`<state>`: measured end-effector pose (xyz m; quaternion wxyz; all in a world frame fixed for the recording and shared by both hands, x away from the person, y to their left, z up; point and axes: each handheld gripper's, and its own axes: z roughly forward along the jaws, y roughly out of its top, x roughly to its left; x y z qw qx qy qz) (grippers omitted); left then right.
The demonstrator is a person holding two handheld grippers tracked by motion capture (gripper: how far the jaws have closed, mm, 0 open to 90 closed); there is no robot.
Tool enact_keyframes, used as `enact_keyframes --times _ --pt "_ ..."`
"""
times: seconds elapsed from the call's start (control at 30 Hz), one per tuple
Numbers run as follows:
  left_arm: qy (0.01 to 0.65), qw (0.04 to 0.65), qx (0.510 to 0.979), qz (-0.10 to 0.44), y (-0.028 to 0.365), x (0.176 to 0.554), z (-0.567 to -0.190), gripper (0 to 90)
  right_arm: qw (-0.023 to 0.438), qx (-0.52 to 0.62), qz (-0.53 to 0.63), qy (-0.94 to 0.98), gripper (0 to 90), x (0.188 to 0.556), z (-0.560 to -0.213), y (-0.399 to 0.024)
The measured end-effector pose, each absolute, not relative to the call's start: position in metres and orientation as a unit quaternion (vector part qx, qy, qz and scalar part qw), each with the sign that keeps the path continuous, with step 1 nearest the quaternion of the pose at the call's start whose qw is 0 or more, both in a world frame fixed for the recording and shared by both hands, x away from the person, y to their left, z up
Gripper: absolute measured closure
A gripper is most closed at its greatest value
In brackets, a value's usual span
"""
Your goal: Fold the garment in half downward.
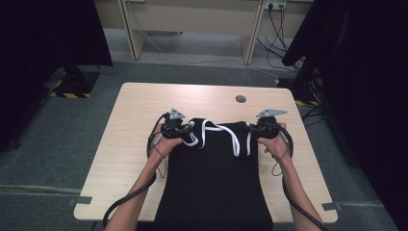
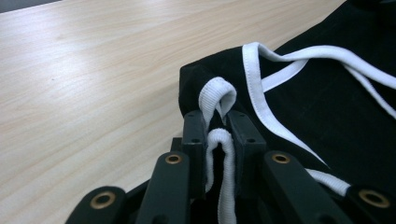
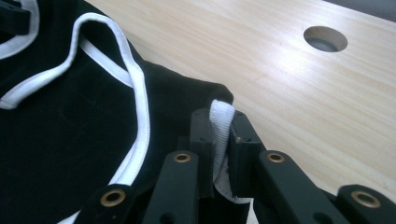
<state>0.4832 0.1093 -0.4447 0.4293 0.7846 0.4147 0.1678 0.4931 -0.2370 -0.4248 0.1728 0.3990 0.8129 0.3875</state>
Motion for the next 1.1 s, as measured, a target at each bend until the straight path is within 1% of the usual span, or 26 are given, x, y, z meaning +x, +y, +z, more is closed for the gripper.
enact_keyframes --times 0.27,0.5,0.57,0.73,0.8,0.83,0.87,0.9,0.97,1.0,1.1 --pt "0.427 0.432 0.777 0.162 0.104 0.499 -0.435 77.5 0.179 0.403 0.388 0.809 83.0 0.504 -0.411 -0.232" --pt "0.436 0.437 0.765 0.184 0.102 0.512 -0.408 77.5 0.187 0.406 0.401 0.799 83.0 0.516 -0.390 -0.225" --pt "0.435 0.444 0.760 0.190 0.104 0.512 -0.400 77.5 0.202 0.400 0.411 0.794 83.0 0.517 -0.375 -0.221" --pt "0.424 0.460 0.753 0.204 0.112 0.497 -0.393 77.5 0.215 0.377 0.426 0.794 83.0 0.502 -0.367 -0.218" --pt "0.408 0.452 0.761 0.223 0.113 0.481 -0.399 77.6 0.217 0.366 0.429 0.797 83.0 0.490 -0.371 -0.218" --pt "0.408 0.452 0.761 0.223 0.113 0.481 -0.399 77.6 0.217 0.361 0.428 0.800 83.1 0.484 -0.374 -0.218" --pt "0.400 0.455 0.764 0.222 0.114 0.469 -0.405 77.6 0.216 0.357 0.427 0.802 83.1 0.479 -0.378 -0.218" --pt "0.400 0.455 0.764 0.222 0.114 0.469 -0.405 77.6 0.215 0.355 0.430 0.802 83.0 0.473 -0.382 -0.218" --pt "0.393 0.457 0.763 0.233 0.116 0.453 -0.413 77.6 0.212 0.349 0.434 0.803 83.1 0.464 -0.389 -0.218" --pt "0.393 0.457 0.763 0.233 0.116 0.453 -0.413 77.6 0.210 0.345 0.432 0.806 83.1 0.460 -0.392 -0.217" --pt "0.371 0.461 0.769 0.240 0.115 0.429 -0.424 77.5 0.209 0.339 0.433 0.809 83.1 0.451 -0.399 -0.217"
